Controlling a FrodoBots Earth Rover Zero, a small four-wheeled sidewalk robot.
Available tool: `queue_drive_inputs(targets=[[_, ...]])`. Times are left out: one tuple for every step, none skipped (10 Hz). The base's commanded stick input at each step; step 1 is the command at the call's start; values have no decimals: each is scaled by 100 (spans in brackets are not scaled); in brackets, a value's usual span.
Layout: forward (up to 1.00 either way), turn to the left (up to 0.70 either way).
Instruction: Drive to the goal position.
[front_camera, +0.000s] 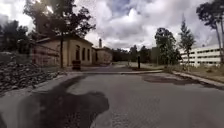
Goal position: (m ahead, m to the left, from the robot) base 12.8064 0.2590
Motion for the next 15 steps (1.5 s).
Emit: queue_drive_inputs(targets=[[70,0],[70,0],[70,0],[70,0],[70,0],[70,0],[70,0],[70,0],[70,0],[70,0],[70,0],[70,0],[70,0],[70,0],[70,0]])
